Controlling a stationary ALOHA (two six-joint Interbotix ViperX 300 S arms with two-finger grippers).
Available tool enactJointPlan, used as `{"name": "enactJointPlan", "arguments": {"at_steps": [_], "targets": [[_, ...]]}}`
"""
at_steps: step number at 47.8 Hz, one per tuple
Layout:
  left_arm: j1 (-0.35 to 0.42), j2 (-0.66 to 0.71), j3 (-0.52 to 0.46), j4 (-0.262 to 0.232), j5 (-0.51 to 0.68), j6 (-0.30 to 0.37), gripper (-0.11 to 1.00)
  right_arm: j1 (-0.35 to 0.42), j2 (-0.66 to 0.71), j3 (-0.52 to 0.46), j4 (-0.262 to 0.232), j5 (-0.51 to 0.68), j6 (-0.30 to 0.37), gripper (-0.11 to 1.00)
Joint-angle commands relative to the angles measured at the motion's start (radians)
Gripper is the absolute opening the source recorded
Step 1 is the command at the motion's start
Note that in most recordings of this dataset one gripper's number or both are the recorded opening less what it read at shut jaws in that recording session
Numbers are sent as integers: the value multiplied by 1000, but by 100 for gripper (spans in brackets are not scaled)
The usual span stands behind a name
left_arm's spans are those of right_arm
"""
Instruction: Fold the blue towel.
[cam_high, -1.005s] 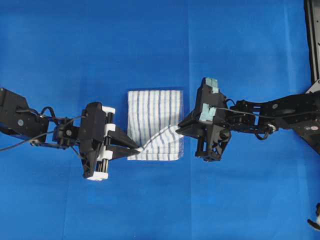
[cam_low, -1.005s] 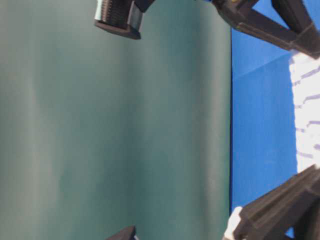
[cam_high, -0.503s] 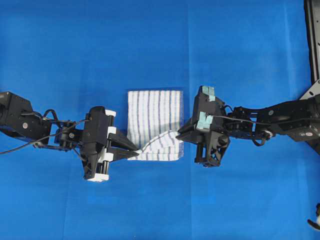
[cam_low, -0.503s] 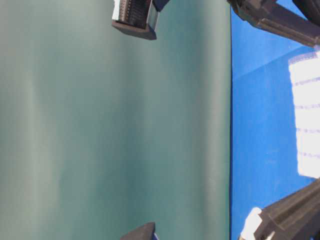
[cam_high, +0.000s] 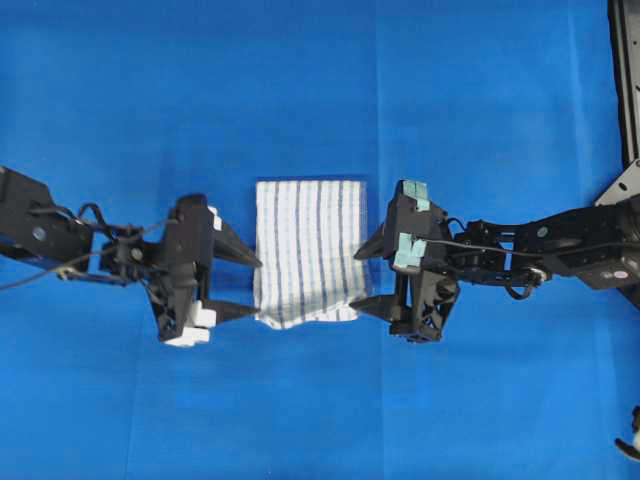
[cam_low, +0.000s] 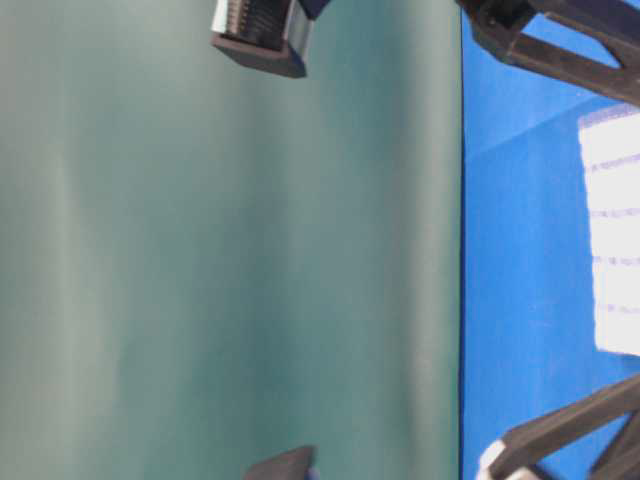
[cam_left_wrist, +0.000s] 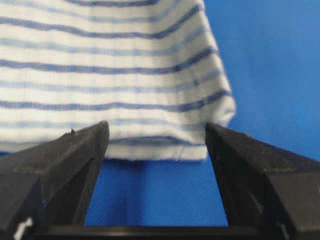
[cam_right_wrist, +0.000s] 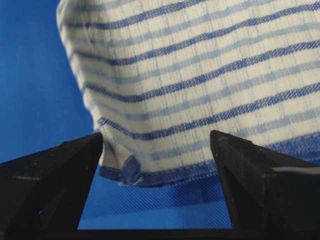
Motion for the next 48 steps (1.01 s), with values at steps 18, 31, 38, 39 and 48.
{"name": "enactJointPlan", "arguments": {"at_steps": [18,31,38,39,48], "targets": [[8,-466,83,17,199,81,68,-55,-383,114,-18,40,-126,88],[17,-704,202,17,202,126,68,-100,-611,196,-18,106,-229,88],[17,-818,256,17,209,130,68,-120,-723,232,-21,164,-288,87],[17,-841,270,17,209,130,68,-123,-736,238,-25,172,-295,87],[21,-946,353,17,209,130,68,-152,-848,327,-41,176,-339,87]]}}
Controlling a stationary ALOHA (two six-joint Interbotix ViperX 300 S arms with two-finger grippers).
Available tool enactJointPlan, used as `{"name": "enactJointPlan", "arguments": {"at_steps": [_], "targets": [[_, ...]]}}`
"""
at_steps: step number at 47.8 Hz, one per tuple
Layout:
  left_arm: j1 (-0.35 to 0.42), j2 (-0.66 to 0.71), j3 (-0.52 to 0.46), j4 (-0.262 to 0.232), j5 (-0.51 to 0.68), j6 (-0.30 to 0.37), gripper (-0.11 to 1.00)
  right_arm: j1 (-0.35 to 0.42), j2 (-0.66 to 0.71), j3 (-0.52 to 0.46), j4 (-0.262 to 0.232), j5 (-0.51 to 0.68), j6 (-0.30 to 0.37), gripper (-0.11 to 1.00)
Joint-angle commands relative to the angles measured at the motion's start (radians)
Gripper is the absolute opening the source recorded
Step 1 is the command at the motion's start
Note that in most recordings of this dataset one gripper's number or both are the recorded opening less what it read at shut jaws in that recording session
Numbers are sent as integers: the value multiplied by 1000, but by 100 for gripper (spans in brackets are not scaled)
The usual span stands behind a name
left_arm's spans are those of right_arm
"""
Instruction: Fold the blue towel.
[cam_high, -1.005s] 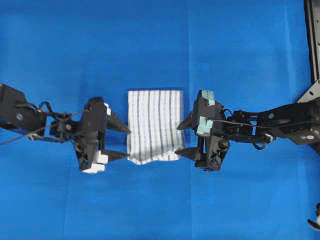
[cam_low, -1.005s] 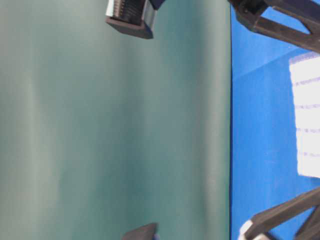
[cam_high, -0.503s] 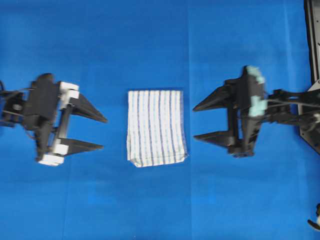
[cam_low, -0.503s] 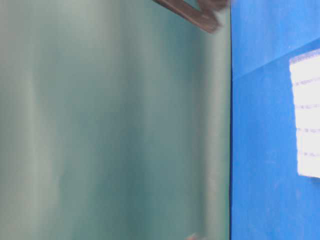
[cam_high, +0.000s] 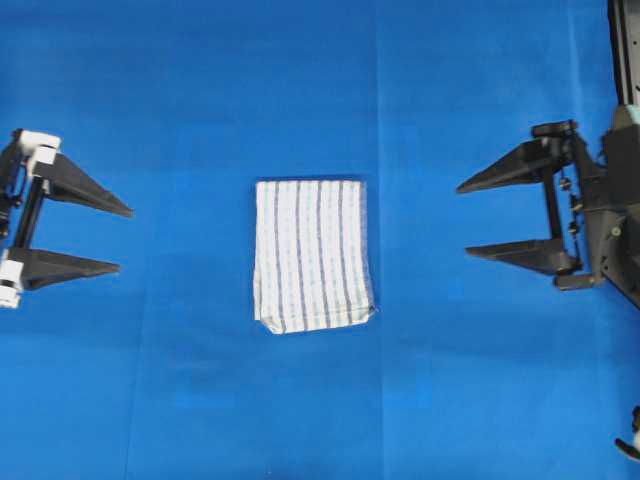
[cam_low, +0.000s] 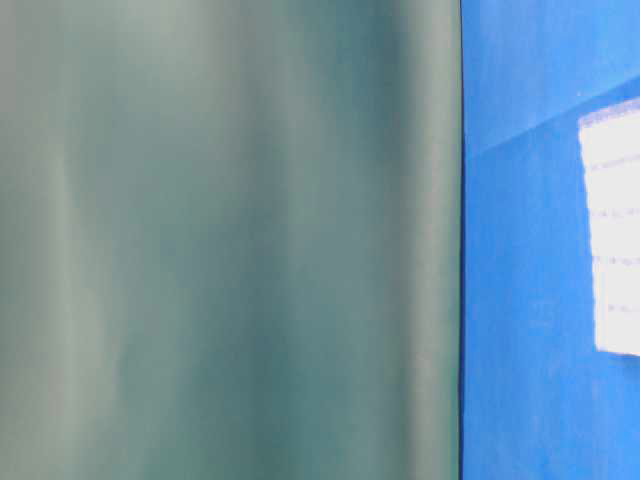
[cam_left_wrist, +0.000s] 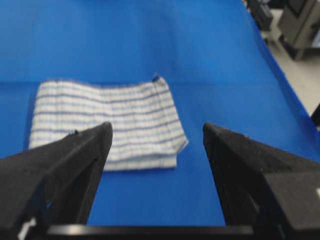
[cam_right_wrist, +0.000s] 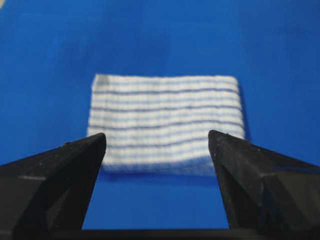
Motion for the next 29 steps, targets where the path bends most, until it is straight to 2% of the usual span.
{"name": "enactJointPlan", "arguments": {"at_steps": [1,14,29], "targets": [[5,-41,21,3,-3,3,68,-12,-40,26,-11,-12,-6,87],[5,-106,103,3,-6,3,68,-14,-123,158,-20,-89,-6,87],[26,-140,187,3,-48,3,68,-14,-101,225,-14,-152,-2,87]]}}
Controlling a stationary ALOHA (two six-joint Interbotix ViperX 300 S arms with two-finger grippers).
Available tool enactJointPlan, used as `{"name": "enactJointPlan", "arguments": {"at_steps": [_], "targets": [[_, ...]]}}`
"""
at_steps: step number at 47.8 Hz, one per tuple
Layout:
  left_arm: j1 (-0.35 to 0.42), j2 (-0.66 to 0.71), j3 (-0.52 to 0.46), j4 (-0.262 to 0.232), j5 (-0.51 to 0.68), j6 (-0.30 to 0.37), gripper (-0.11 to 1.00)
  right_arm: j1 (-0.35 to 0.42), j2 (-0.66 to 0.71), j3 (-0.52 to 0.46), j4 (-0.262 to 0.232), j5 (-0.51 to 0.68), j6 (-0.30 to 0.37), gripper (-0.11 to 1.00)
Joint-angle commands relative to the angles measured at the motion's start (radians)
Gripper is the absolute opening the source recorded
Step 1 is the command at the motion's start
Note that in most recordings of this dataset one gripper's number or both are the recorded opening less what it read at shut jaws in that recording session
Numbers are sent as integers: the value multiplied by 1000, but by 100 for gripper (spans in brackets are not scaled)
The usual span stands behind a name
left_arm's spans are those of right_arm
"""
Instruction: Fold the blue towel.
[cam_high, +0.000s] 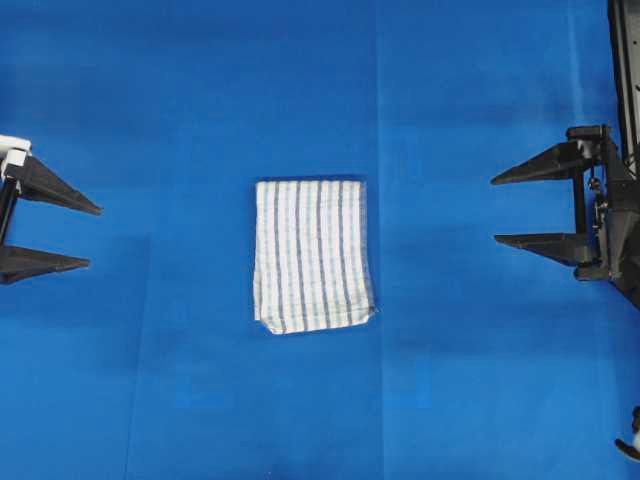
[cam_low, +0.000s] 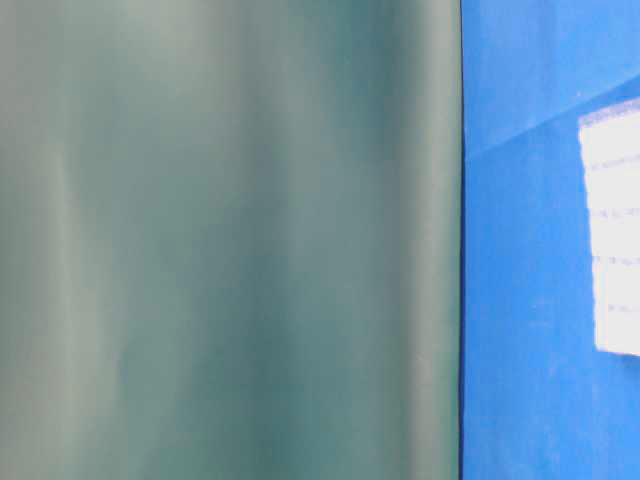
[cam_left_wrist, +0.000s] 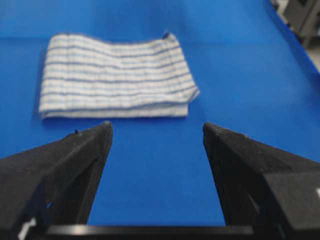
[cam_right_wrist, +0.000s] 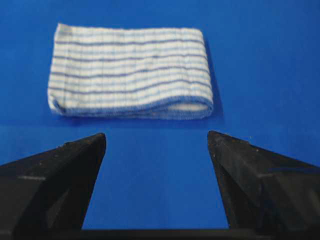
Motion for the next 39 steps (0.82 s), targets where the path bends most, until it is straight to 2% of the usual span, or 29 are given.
{"name": "enactJointPlan", "arguments": {"at_steps": [1,13,39], "targets": [[15,0,9,3,-32,2,68,-2,17,-2,2,-21,2,87],[21,-23,66,3,-91,2,68,-2,37,29,15,-66,3,85],[21,-60,81,3,-86,2,68,-2,40,32,17,-71,3,85]]}}
